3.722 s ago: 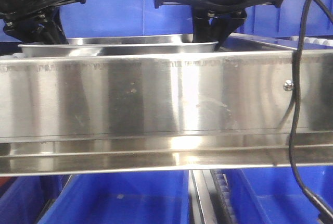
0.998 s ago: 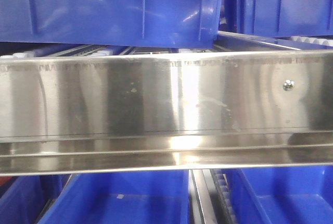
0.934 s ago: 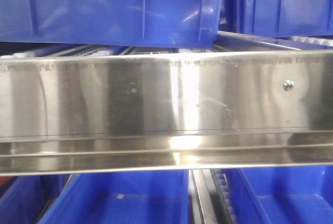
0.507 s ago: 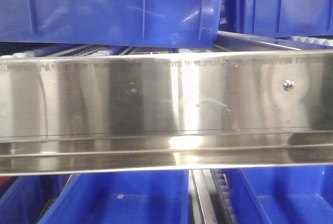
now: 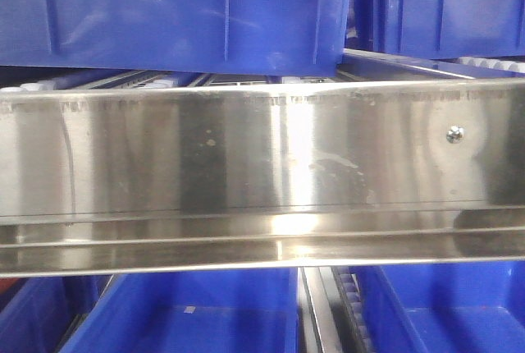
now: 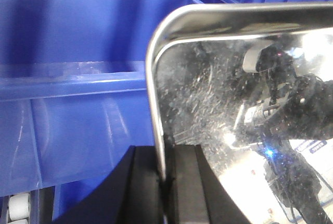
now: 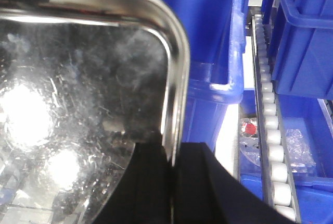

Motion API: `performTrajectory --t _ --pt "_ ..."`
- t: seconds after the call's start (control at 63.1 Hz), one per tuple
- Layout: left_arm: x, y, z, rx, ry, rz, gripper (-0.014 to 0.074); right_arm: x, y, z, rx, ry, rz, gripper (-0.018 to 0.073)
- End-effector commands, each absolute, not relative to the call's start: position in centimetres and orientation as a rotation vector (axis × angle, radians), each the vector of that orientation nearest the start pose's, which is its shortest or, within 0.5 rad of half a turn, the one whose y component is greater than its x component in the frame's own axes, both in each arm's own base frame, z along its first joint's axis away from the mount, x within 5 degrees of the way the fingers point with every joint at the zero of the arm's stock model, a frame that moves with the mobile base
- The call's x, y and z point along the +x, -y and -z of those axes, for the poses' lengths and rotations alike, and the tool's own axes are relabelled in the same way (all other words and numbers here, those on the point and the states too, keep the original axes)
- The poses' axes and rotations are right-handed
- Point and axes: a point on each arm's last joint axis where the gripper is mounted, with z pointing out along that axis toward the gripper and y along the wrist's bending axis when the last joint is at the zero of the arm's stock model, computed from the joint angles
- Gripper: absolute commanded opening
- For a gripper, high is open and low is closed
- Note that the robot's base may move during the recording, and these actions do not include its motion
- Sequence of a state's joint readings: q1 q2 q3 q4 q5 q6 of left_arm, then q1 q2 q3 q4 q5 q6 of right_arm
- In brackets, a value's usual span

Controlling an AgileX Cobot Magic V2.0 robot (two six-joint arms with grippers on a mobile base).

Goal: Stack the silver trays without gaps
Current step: 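Hold the tray in both grippers while the base backs away and turns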

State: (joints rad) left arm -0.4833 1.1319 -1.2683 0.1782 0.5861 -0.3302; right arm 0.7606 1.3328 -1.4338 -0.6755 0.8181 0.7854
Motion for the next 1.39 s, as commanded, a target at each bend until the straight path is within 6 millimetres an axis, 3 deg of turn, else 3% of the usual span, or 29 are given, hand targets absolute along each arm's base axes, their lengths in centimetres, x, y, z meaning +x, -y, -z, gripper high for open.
performTrajectory --t 0.0,1.378 --pt "21.05 10.71 -44.93 0.242 -1.86 0.401 -0.0016 23.32 -16.73 -44.41 -0.232 -1.94 -0.2 -0.0079" --pt "21.05 10.71 -44.93 0.242 -1.86 0.401 -0.0016 23.33 -16.77 -44.45 -0.234 -1.936 -0.205 -0.0079"
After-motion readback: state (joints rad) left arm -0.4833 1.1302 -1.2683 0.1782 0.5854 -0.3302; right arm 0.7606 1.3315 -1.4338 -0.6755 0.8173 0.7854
